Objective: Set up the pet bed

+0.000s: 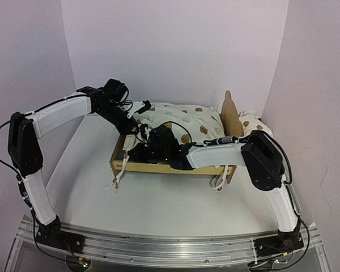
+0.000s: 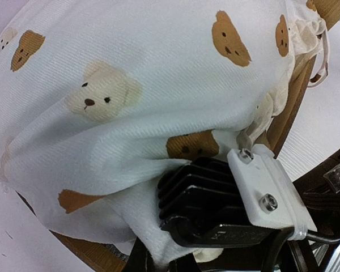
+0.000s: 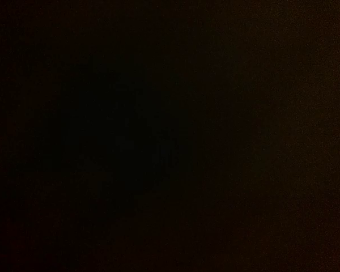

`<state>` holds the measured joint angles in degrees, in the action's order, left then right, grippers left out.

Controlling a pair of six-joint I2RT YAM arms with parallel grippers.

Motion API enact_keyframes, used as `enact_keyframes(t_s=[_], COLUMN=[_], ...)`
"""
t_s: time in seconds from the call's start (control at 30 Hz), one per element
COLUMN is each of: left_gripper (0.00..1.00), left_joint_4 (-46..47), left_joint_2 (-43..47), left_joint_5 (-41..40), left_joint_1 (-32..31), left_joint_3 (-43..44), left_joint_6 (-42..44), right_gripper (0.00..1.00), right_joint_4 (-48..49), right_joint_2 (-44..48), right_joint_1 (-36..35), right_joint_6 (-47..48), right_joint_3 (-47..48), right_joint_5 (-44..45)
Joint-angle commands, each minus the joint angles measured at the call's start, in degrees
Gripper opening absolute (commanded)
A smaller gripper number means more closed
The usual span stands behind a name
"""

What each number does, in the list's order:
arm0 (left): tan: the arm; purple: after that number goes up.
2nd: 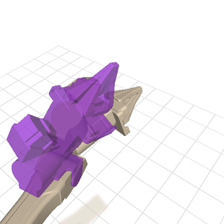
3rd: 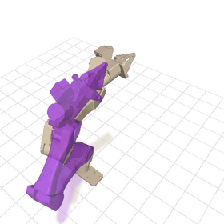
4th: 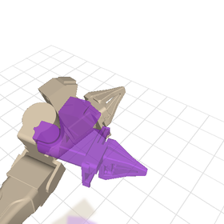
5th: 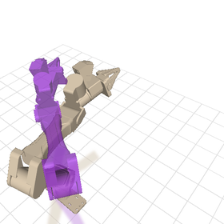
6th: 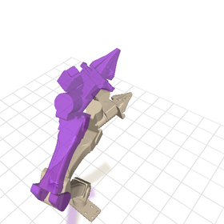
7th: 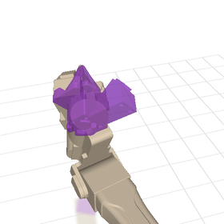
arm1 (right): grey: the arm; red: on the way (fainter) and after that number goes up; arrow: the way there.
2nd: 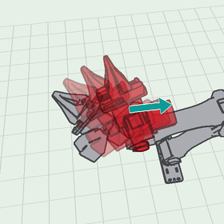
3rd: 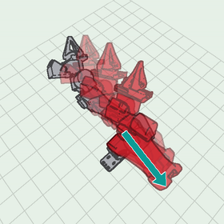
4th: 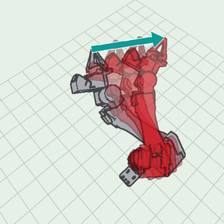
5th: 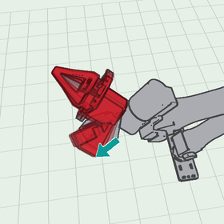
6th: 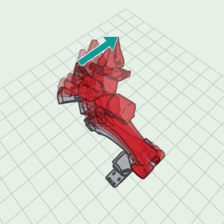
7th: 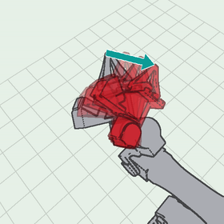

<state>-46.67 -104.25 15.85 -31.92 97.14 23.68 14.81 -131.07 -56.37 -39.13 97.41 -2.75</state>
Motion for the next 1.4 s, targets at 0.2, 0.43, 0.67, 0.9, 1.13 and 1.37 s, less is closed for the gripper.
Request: enact_keyframes(t_s=[0.2,0.43,0.67,0.9,1.13,1.37], left_gripper=[0.38,0.83,0.76,0.6,0.47,0.24], left_joint_4=[-1.0,-4.7,-3.4,1.5,4.5,6.4], left_joint_2=[1.8,9.3,15.2,14.0,8.0,5.6], left_joint_5=[-1.5,2.1,9.7,5.3,4.9,6.0], left_joint_1=[-0.3,3.2,10.2,4.4,3.6,3.4], left_joint_3=[2.4,1.9,-9.2,-18.5,-17.1,-17.0], left_joint_6=[-0.4,2.6,3.1,6.6,4.8,3.1], right_gripper=[0.0,0.0,0.0,0.0,0.0,0.0], right_joint_4=[1.1,1.0,0.4,0.2,0.0,0.0], right_joint_2=[1.6,4.7,5.0,5.3,7.2,8.1], right_joint_1=[2.8,6.5,7.3,7.3,7.3,7.3], right_joint_6=[-2.7,-2.9,-2.9,-3.1,-2.3,-1.9], right_joint_3=[1.5,2.9,5.0,5.6,3.7,2.8], right_joint_5=[-1.2,-3.8,-6.4,-7.4,-7.0,-6.7])
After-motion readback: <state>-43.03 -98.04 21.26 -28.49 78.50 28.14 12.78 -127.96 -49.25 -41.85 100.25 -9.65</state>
